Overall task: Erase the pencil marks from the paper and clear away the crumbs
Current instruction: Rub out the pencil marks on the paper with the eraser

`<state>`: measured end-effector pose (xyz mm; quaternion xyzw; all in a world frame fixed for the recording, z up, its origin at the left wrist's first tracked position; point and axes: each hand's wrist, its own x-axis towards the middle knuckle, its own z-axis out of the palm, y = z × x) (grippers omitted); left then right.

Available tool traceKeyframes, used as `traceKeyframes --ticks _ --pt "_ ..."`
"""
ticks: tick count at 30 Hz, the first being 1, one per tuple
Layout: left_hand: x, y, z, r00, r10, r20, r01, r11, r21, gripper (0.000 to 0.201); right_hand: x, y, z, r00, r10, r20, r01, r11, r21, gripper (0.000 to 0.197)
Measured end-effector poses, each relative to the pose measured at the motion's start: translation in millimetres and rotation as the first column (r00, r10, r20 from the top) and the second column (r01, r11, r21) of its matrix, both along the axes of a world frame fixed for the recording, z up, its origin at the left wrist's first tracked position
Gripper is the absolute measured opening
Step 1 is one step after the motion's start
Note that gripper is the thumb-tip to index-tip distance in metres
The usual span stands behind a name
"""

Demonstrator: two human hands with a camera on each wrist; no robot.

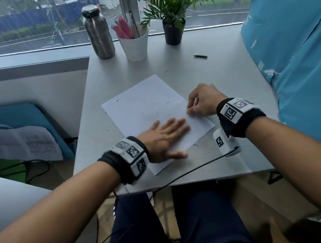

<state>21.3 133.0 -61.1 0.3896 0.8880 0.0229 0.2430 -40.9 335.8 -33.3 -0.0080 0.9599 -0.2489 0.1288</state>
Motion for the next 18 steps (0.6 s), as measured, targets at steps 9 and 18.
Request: traceKeyframes --ticks 9,18 --pt "-8 -19 10 0.984 0.123 -0.129 -0.130 0.990 -0.051 0.100 3 -4 1 1.000 0.000 -0.019 0.000 1.000 0.022 0.008" --pt "-31 -42 0 0.977 0.214 0.005 -0.214 0.977 -0.017 0.128 3 -8 0 0.999 0.010 -0.033 -0.008 0.998 0.068 0.009"
